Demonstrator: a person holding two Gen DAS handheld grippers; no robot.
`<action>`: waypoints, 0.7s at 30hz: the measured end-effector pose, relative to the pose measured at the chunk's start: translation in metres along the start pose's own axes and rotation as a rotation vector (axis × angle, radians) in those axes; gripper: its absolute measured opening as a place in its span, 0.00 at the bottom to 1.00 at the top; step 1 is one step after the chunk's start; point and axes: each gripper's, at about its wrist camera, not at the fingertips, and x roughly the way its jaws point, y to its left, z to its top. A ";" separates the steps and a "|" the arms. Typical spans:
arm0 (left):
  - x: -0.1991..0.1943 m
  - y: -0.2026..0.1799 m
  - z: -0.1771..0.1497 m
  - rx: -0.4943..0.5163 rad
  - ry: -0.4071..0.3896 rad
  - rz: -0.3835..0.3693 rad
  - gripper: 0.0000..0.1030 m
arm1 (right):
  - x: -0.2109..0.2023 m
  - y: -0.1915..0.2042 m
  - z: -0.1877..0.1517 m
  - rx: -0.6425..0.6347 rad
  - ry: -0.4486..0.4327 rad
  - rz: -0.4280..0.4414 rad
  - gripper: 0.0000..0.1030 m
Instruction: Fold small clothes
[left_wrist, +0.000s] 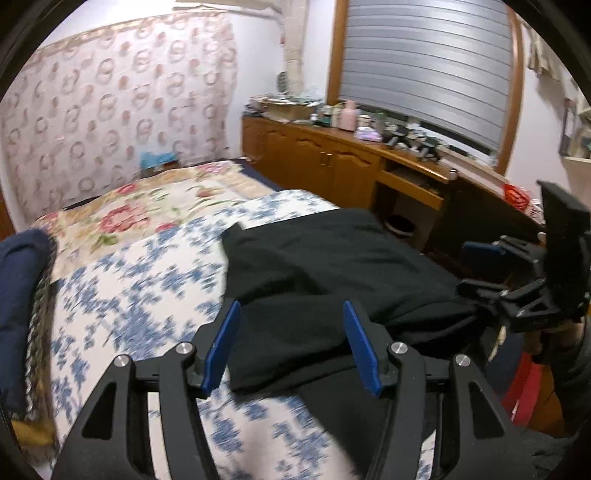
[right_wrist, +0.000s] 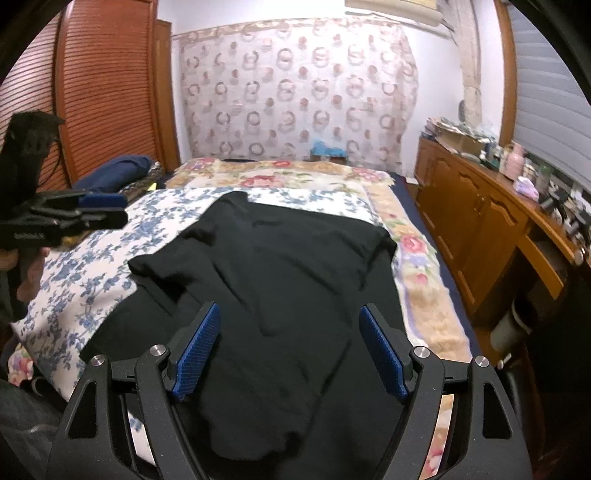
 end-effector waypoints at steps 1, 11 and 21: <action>-0.001 0.005 -0.003 -0.011 -0.002 0.011 0.55 | 0.002 0.003 0.003 -0.009 -0.001 0.007 0.77; -0.020 0.039 -0.023 -0.068 -0.019 0.089 0.55 | 0.026 0.035 0.029 -0.075 0.001 0.074 0.77; -0.036 0.062 -0.034 -0.116 -0.044 0.131 0.55 | 0.044 0.071 0.053 -0.147 0.011 0.130 0.77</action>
